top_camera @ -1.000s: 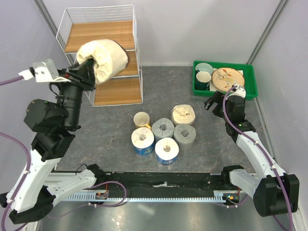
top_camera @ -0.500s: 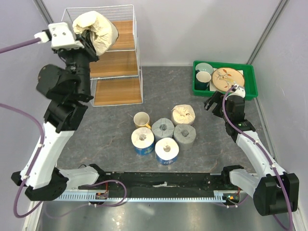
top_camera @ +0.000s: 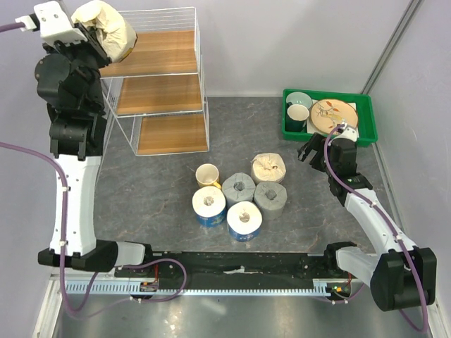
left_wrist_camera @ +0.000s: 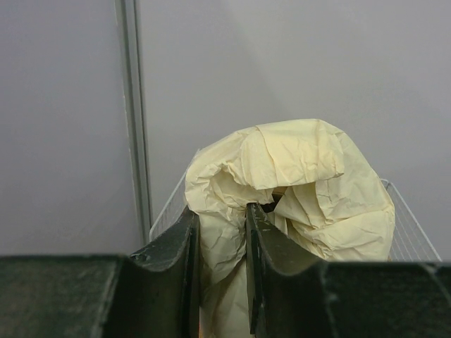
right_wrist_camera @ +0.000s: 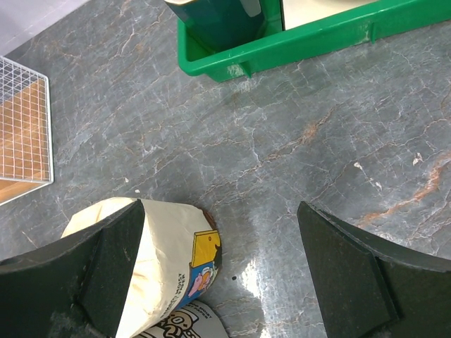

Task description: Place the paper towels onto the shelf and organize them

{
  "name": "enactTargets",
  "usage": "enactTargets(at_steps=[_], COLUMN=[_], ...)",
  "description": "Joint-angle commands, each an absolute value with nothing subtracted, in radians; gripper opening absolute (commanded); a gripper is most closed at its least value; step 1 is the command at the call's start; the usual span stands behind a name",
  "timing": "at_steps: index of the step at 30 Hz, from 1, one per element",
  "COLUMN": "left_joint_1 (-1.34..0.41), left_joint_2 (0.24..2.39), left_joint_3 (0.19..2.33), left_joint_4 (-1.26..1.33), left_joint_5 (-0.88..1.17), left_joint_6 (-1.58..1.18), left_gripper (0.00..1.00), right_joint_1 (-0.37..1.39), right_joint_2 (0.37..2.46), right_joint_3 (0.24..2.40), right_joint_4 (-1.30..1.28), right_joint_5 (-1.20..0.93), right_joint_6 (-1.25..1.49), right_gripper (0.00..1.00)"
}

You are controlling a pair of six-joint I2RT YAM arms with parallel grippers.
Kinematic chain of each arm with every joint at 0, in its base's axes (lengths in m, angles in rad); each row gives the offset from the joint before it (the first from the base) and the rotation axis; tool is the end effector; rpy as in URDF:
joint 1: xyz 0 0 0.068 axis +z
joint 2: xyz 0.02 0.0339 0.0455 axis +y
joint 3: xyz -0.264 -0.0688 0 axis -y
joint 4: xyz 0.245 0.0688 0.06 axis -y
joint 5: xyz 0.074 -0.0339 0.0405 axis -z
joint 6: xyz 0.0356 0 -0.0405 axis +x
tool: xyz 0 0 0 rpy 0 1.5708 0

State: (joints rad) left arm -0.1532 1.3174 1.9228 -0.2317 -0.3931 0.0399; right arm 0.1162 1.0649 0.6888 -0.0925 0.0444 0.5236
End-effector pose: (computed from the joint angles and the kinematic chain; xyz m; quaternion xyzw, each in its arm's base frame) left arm 0.2201 -0.0202 0.5969 -0.1073 0.5656 0.0640 0.8152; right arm 0.2383 0.0262 0.2608 0.1837 0.8318 0.1467 0.5029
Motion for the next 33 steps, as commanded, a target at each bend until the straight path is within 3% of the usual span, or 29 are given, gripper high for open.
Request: enactTargets(at_steps=[1,13,33], left_joint_1=[-0.060,0.095,0.110], left_joint_2=[1.380,1.463,1.497], left_joint_3=[2.003,2.003,2.000], left_joint_4=[-0.221,-0.210,-0.219], left_joint_5=[-0.218,-0.083,-0.005], left_joint_6=[-0.119,-0.250,-0.250], left_gripper=[0.20,0.20,0.23], right_joint_1=[0.121,0.120,0.120], right_joint_2=[1.074,1.127,1.143], right_joint_3=[0.730,0.747,0.741], right_joint_4=[-0.077,-0.063,-0.052], right_joint_5=[0.049,0.046,0.054], right_joint_6=[0.508,0.500,0.508], right_gripper=[0.98,0.98,0.98])
